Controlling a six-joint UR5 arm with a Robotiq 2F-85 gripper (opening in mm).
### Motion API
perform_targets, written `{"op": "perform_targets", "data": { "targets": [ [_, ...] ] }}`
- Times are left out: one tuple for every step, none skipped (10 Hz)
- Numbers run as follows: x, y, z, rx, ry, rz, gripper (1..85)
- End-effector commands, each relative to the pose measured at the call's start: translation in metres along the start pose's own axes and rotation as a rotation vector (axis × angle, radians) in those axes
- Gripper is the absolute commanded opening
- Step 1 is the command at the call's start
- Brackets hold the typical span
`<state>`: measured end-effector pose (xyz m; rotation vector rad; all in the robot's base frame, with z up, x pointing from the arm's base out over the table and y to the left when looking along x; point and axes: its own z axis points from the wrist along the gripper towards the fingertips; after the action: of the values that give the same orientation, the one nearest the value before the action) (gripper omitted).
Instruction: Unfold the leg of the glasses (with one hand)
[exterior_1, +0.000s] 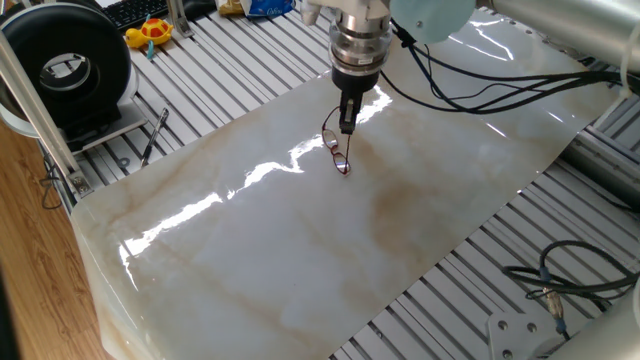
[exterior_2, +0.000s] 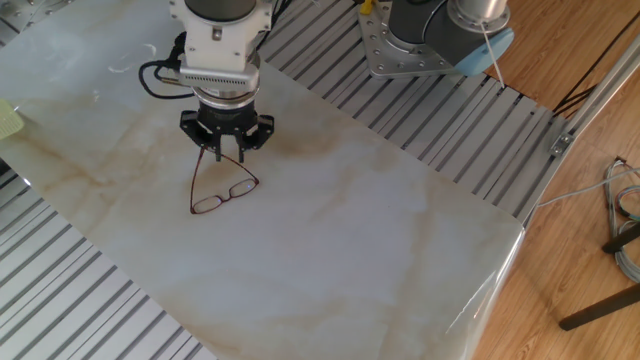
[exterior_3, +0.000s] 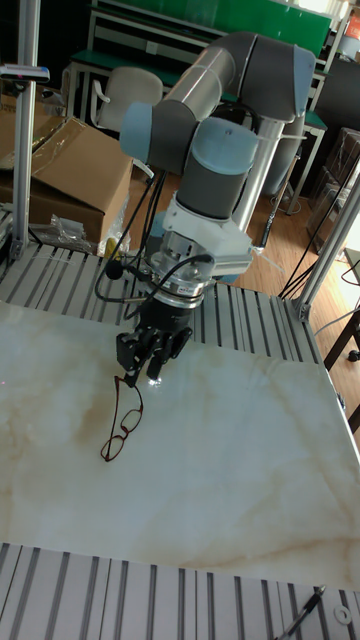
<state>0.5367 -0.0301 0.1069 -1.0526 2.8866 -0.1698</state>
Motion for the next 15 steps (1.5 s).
{"op": "perform_targets", "data": {
  "targets": [
    [-0.017, -0.001, -0.004, 0.015, -0.028, -0.022, 49.0],
    [-0.024, 0.002, 0.002, -0.003, -0.047, -0.03, 50.0],
    [-0.027, 0.001, 0.005, -0.002, -0.052, -0.037, 51.0],
    [-0.028, 0.0, 0.008, 0.0, -0.055, -0.043, 51.0],
    [-0.029, -0.001, 0.01, -0.003, -0.058, -0.049, 51.0],
    [-0.028, -0.002, 0.013, -0.004, -0.059, -0.053, 51.0],
    [-0.027, -0.001, 0.015, -0.01, -0.06, -0.058, 52.0],
    [-0.024, 0.001, 0.018, -0.021, -0.062, -0.064, 55.0],
    [-0.019, 0.004, 0.02, -0.033, -0.053, -0.074, 56.3],
    [-0.01, 0.007, 0.02, -0.044, -0.034, -0.091, 58.3],
    [-0.005, 0.008, 0.022, -0.048, -0.029, -0.1, 59.0],
    [0.001, 0.012, 0.026, -0.059, -0.027, -0.107, 60.3],
    [0.008, 0.016, 0.031, -0.068, -0.019, -0.115, 61.3],
    [0.019, 0.019, 0.033, -0.071, 0.001, -0.124, 61.7],
    [0.025, 0.025, 0.03, -0.086, 0.01, -0.124, 61.7]
  ]
}}
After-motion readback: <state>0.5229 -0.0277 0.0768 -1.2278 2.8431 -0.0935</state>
